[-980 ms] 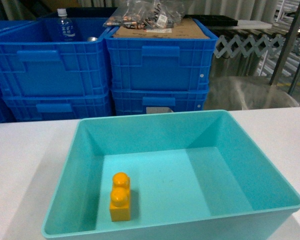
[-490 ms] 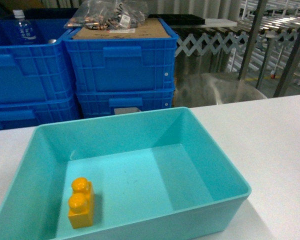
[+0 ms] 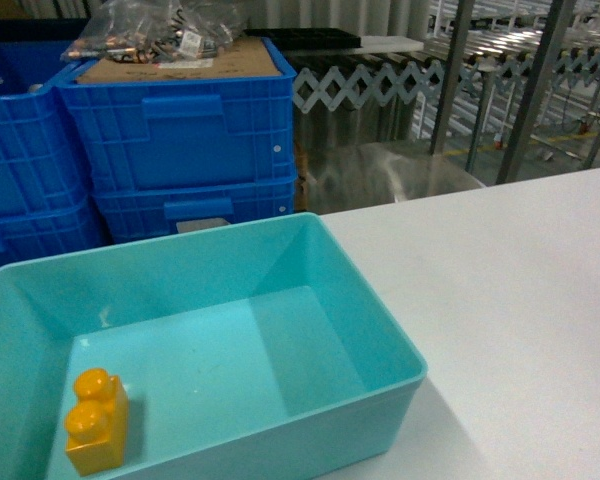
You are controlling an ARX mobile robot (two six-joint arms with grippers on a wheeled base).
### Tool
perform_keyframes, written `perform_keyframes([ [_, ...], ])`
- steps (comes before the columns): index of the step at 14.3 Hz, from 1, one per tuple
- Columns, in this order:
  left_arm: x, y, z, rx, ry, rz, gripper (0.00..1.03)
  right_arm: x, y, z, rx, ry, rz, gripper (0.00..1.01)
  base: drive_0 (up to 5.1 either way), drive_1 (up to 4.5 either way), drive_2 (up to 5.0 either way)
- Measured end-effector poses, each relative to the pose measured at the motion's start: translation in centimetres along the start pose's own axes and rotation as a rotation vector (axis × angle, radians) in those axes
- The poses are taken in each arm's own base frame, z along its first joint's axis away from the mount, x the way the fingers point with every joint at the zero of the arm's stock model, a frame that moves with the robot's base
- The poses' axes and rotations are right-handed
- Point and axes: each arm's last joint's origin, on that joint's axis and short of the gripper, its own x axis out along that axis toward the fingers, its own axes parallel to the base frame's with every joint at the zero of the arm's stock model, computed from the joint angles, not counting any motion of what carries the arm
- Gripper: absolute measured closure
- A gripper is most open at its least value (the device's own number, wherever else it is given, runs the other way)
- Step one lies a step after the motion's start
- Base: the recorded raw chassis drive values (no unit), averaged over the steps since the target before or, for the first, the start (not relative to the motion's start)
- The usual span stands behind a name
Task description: Pick red block from blue box to shelf
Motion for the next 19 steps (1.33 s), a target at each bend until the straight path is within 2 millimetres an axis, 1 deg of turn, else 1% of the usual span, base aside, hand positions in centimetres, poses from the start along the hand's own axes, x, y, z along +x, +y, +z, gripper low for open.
perform_keyframes([
  [19, 0.0, 0.0, 0.0, 0.0, 0.0, 0.0, 0.05, 0.0, 0.0, 0.0, 0.0, 0.0, 0.0, 0.73, -1.5, -1.48, -1.5],
])
